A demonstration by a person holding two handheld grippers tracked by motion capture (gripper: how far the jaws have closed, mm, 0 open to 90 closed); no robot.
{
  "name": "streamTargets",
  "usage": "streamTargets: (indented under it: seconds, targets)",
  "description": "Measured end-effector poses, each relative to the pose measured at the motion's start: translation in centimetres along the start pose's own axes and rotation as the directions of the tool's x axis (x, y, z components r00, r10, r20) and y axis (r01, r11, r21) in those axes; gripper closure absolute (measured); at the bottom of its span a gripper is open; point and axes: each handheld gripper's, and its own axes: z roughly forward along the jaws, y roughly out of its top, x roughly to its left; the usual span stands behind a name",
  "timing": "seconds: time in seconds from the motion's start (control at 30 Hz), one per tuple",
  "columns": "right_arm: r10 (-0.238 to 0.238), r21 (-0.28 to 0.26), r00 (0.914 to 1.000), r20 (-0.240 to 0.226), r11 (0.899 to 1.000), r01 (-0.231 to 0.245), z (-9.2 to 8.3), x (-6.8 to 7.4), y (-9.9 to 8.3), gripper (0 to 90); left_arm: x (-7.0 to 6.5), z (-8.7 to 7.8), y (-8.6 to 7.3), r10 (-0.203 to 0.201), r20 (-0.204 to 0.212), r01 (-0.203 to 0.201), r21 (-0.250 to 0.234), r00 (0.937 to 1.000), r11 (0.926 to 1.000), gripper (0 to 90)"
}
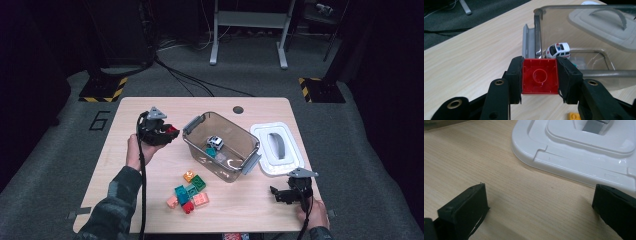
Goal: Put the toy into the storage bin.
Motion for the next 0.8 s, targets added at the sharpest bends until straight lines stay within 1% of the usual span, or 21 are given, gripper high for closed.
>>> streamTargets:
  seconds: [0.03, 0.07, 0.1, 0.17, 0.2, 0.23, 0.27, 0.33, 0.37, 0.4, 0.43, 0.47, 0.5, 0.53, 0.63, 0.73, 0.8]
  targets:
    - [0.000, 0.000, 1.0000, 0.000, 1.000, 0.000, 0.0, 0.0, 0.0, 0.0, -0.2, 0.2, 0.6, 0.013, 0.000, -0.013, -0.002, 0.9999, 0.9999, 59.3]
    - [0.000, 0.000, 1.0000, 0.000, 1.000, 0.000, 0.0, 0.0, 0.0, 0.0, -0.2, 0.2, 0.6, 0.013, 0.000, -0.013, -0.002, 0.9999, 0.9999, 59.3]
    - [0.001, 0.000, 1.0000, 0.000, 1.000, -0.001, 0.0, 0.0, 0.0, 0.0, -0.5, 0.5, 1.0, 0.018, 0.004, -0.018, -0.006, 0.9998, 0.9998, 59.3]
    - [0.000, 0.000, 1.0000, 0.000, 1.000, 0.000, 0.0, 0.0, 0.0, 0.0, -0.5, 0.7, 1.2, 0.026, 0.005, -0.026, -0.001, 0.9996, 0.9997, 59.3]
    - [0.000, 0.000, 1.0000, 0.000, 1.000, 0.000, 0.0, 0.0, 0.0, 0.0, -0.7, 0.9, 1.4, 0.025, 0.009, -0.025, -0.007, 0.9997, 0.9997, 59.3]
    - [0.000, 0.000, 1.0000, 0.000, 1.000, 0.000, 0.0, 0.0, 0.0, 0.0, -0.8, 1.0, 1.6, 0.033, 0.012, -0.033, 0.001, 0.9994, 0.9994, 59.3]
    - [0.000, 0.000, 1.0000, 0.000, 1.000, 0.000, 0.0, 0.0, 0.0, 0.0, -0.9, 1.1, 1.7, 0.032, 0.013, -0.032, -0.002, 0.9994, 0.9995, 59.3]
    - [0.000, 0.000, 1.0000, 0.000, 1.000, 0.000, 0.0, 0.0, 0.0, 0.0, -1.1, 1.5, 1.9, 0.043, 0.018, -0.043, 0.002, 0.9989, 0.9991, 59.2]
    - [0.000, 0.000, 1.0000, 0.000, 1.000, 0.000, 0.0, 0.0, 0.0, 0.0, -1.3, 1.8, 2.2, 0.044, 0.025, -0.044, 0.002, 0.9987, 0.9990, 59.2]
    - [0.000, 0.000, 1.0000, 0.000, 1.000, 0.000, 0.0, 0.0, 0.0, 0.0, -1.3, 1.8, 2.2, 0.044, 0.025, -0.044, 0.002, 0.9987, 0.9990, 59.2]
    - [0.000, 0.000, 1.0000, 0.000, 1.000, 0.000, 0.0, 0.0, 0.0, 0.0, -1.6, 2.2, 2.4, 0.056, 0.029, -0.056, 0.005, 0.9980, 0.9984, 59.2]
    - [0.000, 0.000, 1.0000, 0.000, 1.000, 0.000, 0.0, 0.0, 0.0, 0.0, -1.6, 2.2, 2.4, 0.056, 0.029, -0.056, 0.005, 0.9980, 0.9984, 59.2]
    - [0.002, 0.001, 1.0000, -0.001, 1.000, -0.002, 0.0, 0.0, 0.0, 0.0, -1.8, 2.6, 2.6, 0.066, 0.033, -0.066, 0.012, 0.9973, 0.9977, 59.2]
    - [0.002, 0.001, 1.0000, -0.001, 1.000, -0.002, 0.0, 0.0, 0.0, 0.0, -1.8, 2.6, 2.6, 0.066, 0.033, -0.066, 0.012, 0.9973, 0.9977, 59.2]
    - [0.004, 0.002, 1.0000, 0.000, 1.000, -0.004, 0.0, 0.0, 0.0, 0.0, -2.1, 3.5, 2.7, 0.064, 0.046, -0.065, 0.019, 0.9969, 0.9977, 59.2]
    - [0.000, 0.000, 1.0000, 0.000, 1.000, 0.000, 0.0, 0.0, 0.0, 0.0, -2.2, 4.2, 2.7, 0.051, 0.063, -0.053, 0.030, 0.9967, 0.9981, 59.2]
    - [0.002, 0.001, 1.0000, -0.001, 1.000, -0.002, 0.0, 0.0, 0.0, 0.0, -2.4, 4.7, 2.6, 0.051, 0.063, -0.053, 0.040, 0.9967, 0.9978, 59.2]
